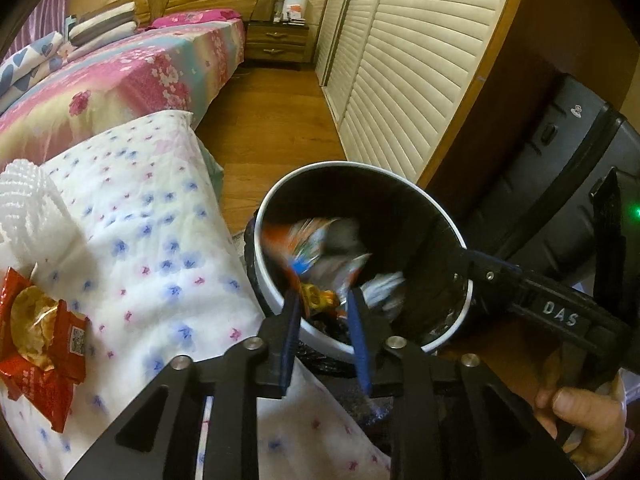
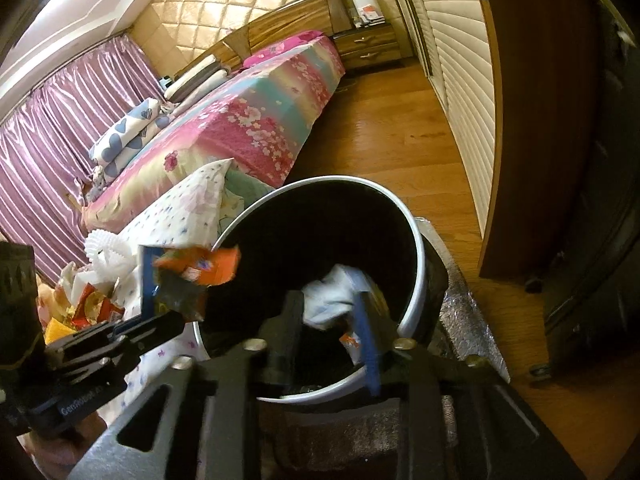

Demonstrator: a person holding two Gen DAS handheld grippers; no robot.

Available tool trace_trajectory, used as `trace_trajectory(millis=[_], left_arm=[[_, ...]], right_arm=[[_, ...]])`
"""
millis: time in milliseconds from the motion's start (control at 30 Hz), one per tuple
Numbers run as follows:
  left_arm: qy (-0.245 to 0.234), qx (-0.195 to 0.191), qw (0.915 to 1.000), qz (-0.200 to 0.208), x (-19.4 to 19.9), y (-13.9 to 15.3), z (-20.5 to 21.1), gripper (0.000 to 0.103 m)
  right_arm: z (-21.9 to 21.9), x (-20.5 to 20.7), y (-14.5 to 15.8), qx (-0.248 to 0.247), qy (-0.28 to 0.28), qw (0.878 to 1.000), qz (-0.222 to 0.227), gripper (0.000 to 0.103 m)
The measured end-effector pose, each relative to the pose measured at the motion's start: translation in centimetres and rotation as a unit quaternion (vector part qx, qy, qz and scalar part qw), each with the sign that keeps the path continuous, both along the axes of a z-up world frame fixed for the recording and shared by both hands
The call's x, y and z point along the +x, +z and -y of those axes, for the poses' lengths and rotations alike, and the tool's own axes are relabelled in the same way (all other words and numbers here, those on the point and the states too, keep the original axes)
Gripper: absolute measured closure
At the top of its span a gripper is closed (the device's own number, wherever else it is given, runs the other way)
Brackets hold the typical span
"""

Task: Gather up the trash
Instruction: 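Move both open tools back over the remaining trash on the bed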

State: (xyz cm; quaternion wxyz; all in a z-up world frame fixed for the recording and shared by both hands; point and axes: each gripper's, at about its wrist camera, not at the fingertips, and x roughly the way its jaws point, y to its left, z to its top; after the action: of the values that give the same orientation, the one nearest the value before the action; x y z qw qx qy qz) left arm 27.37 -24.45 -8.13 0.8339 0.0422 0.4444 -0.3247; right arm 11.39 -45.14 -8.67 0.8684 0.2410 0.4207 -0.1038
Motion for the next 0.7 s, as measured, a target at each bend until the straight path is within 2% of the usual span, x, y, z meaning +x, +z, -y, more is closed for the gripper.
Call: trace_trajectory(millis=[67,167,267,300,367,700], left_arm=[[0.002,-0.002,1.0000,0.000,-0.1,0.0,-0.2,0.066],[0.009,-0.008,0.9999,0.007,-0.8,0.2,-1.2,0.059],[0.021,-0.015,0.9996,0.007,-2.0,0.2,-2.7,0.053],[0.028,-0.017,0.9994,0.007,-2.4,0.2,-3.3,0.052],[0.042,-0.020,0.9989,0.008,-3.5,0.0,-4.8,0.049],[0.099,-0.011,0.9945,0.033,-8.9,0.3,-11.3,0.046]], right_arm=[[0.0,-0.4,0.2,-0.001,-0.005,1.000,0.006,0.054],[-0.4,-0.9,0.5,0.001,-0.009,1.000,0.014,0.053],[-1.1,-1.5,1.1,0.002,-0.008,0.999,0.031,0.039],[-1.5,-1.7,1.2,0.003,-0.007,0.999,0.037,0.032],[-2.3,-2.1,1.5,0.005,-0.003,0.999,0.045,0.026],[-8.8,-2.0,1.7,0.000,0.065,0.997,0.044,0.019]])
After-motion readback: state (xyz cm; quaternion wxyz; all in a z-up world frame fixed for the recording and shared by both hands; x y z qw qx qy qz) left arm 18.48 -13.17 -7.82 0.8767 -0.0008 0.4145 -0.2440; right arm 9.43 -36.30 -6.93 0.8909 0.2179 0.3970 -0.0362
